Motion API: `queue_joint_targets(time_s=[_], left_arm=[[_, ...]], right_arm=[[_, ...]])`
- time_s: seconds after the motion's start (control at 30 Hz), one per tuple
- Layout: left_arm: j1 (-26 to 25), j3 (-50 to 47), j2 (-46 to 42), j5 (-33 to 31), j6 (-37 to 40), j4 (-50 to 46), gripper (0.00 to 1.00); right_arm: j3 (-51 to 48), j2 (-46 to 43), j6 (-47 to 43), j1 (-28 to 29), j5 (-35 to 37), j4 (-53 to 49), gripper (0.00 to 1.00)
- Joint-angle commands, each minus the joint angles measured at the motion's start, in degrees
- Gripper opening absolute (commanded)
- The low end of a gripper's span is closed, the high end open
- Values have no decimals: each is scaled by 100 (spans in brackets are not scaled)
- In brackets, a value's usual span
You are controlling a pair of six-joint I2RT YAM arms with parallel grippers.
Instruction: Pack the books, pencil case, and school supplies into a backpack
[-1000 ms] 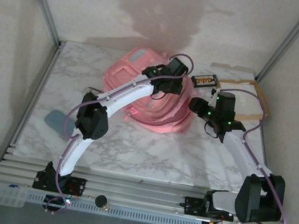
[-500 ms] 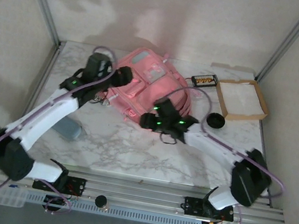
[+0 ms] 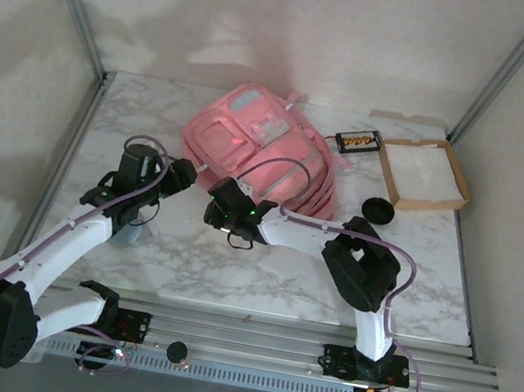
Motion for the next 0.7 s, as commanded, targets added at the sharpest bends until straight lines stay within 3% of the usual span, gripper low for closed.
queue_joint_targets(time_s=[0.0,0.4,0.67], left_arm=[[69,-115,-142,104,-141,411,78],[191,-210,-76,213,-122,514,80],[193,-406,-120,434,-352,802,81]], right_arm=[[255,223,312,89,394,371,45],[612,791,509,43,1263,115,37],[-303,-183,133,-243,1438,-613,31]])
